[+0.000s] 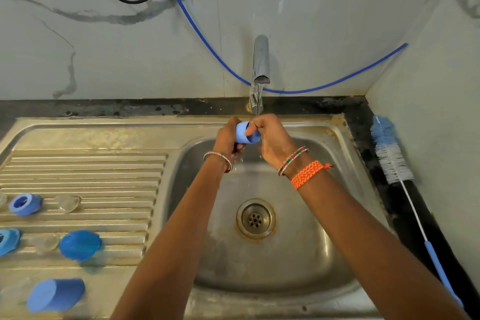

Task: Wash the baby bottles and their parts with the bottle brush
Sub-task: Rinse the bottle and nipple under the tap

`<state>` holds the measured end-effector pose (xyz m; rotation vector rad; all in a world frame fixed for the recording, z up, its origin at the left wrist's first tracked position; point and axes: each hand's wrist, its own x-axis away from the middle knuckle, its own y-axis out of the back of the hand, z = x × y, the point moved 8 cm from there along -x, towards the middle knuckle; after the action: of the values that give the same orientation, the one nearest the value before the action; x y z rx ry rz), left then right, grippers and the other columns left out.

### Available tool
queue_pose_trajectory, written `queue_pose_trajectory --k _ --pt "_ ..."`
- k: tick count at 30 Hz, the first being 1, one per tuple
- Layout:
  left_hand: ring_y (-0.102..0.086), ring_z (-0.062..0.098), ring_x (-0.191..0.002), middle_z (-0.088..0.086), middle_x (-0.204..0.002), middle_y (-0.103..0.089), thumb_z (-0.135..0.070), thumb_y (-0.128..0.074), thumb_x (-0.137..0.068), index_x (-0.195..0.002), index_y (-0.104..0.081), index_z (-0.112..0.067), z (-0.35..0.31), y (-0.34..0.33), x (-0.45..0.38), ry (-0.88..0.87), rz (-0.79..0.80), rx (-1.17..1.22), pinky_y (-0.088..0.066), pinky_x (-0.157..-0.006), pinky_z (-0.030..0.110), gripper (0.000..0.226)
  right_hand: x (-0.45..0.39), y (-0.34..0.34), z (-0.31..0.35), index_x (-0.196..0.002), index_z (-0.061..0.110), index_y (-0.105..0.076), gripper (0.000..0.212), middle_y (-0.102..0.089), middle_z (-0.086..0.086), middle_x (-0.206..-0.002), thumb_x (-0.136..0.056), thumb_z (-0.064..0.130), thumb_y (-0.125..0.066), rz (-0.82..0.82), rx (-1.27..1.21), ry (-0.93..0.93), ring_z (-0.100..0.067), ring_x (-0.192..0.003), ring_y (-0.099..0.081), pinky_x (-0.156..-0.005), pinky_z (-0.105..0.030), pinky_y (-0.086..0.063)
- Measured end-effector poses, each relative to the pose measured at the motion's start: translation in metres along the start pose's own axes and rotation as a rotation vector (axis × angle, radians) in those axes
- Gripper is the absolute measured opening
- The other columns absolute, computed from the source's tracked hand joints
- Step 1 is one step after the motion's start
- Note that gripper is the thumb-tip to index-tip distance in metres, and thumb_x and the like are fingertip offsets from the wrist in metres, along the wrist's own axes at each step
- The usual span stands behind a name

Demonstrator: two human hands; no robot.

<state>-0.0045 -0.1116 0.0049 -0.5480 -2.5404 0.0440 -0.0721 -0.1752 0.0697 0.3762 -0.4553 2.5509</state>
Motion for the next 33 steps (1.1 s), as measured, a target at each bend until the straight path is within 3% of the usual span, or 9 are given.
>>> queue_pose_trajectory --k 4,8,11,14,18,22,26,30,33 --pt "-0.037 0.013 -0.043 0.003 -0.051 -0.045 -0.02 -0.032 -0.097 -0.068 -0.048 -0.011 0.001 0.003 -0.004 -0.185 -0.041 0.065 -0.028 -0.039 0.014 0.034 -0.012 -0.003 -0.007 -0.089 0.002 -0.065 0.019 -0.056 -0.007 -0.095 -0.078 0.018 -0.066 -0.012 0.549 0.067 -0.018 -0.087 -0.055 -0.077 -0.023 -0.047" --pt "-0.045 0.009 -0.037 0.001 -0.044 -0.048 -0.035 -0.031 -0.098 -0.063 -0.052 -0.013 0.014 -0.011 -0.005 0.114 0.196 0.254 -0.034 -0.037 0.015 0.047 0.009 -0.02 0.01 -0.109 0.003 -0.061 0.023 -0.04 -0.017 -0.136 -0.091 0.015 -0.053 0.092 1.344 0.743 -0.031 -0.112 -0.05 -0.089 -0.034 -0.047" --pt "-0.031 0.004 -0.025 -0.002 -0.035 -0.039 -0.036 -0.023 -0.097 -0.04 -0.05 -0.011 0.027 -0.01 0.003 0.34 0.376 0.151 -0.021 -0.025 0.01 0.067 0.022 -0.017 0.006 -0.106 0.006 -0.059 0.023 -0.049 -0.021 -0.123 -0.089 0.013 -0.045 0.316 1.557 0.893 -0.032 -0.09 -0.056 -0.067 -0.035 -0.048" --pt "-0.027 0.003 -0.03 -0.005 -0.04 -0.035 -0.044 -0.021 -0.093 -0.053 -0.054 -0.012 0.038 -0.016 0.01 0.385 0.525 -0.006 -0.02 -0.026 0.01 0.06 0.011 0.0 0.008 -0.103 0.009 -0.063 0.024 -0.058 -0.018 -0.108 -0.094 0.027 -0.05 0.303 1.705 0.962 -0.033 -0.088 -0.058 -0.066 -0.037 -0.047" --pt "-0.046 0.011 -0.053 0.003 -0.06 -0.053 -0.042 -0.037 -0.096 -0.09 -0.058 -0.01 0.039 -0.027 -0.01 0.245 0.326 0.318 -0.041 -0.05 0.021 0.039 -0.011 0.023 0.0 -0.12 0.008 -0.06 0.041 -0.048 -0.014 -0.13 -0.094 0.039 -0.053 0.079 1.362 0.616 -0.03 -0.114 -0.05 -0.09 -0.03 -0.041" --pt "-0.064 0.018 -0.077 0.009 -0.09 -0.067 -0.053 -0.028 -0.098 -0.109 -0.059 -0.011 0.049 -0.034 -0.008 0.223 0.365 0.384 -0.056 -0.066 0.029 0.054 -0.01 0.029 0.001 -0.113 0.004 -0.063 0.032 -0.052 -0.011 -0.123 -0.086 0.02 -0.067 -0.21 1.019 0.576 -0.024 -0.106 -0.053 -0.084 -0.021 -0.039" --pt "-0.056 0.019 -0.087 0.01 -0.104 -0.055 -0.046 -0.031 -0.099 -0.105 -0.057 -0.013 0.057 -0.004 -0.014 0.162 0.18 0.335 -0.046 -0.076 0.033 0.043 -0.013 0.026 -0.02 -0.101 0.003 -0.063 0.017 -0.05 -0.007 -0.12 -0.087 0.011 -0.064 -0.222 1.026 0.58 -0.014 -0.1 -0.05 -0.084 -0.015 -0.035" --pt "-0.042 0.02 -0.13 0.005 -0.136 -0.05 -0.028 -0.038 -0.1 -0.136 -0.047 -0.012 0.061 0.028 -0.013 0.121 0.001 0.28 -0.028 -0.112 0.037 0.041 -0.019 0.027 -0.05 -0.097 0.003 -0.063 0.017 -0.058 -0.008 -0.107 -0.081 0.003 -0.067 -0.196 1.007 0.518 -0.018 -0.095 -0.056 -0.08 -0.011 -0.037" --pt "-0.046 0.023 -0.128 0.008 -0.135 -0.053 -0.025 -0.038 -0.099 -0.137 -0.046 -0.011 0.053 0.039 -0.014 0.099 0.01 0.307 -0.032 -0.11 0.037 0.041 -0.012 0.029 -0.043 -0.103 0.007 -0.051 0.027 -0.049 0.001 -0.102 -0.081 0.002 -0.066 -0.28 0.877 0.604 -0.012 -0.091 -0.049 -0.079 -0.015 -0.041"
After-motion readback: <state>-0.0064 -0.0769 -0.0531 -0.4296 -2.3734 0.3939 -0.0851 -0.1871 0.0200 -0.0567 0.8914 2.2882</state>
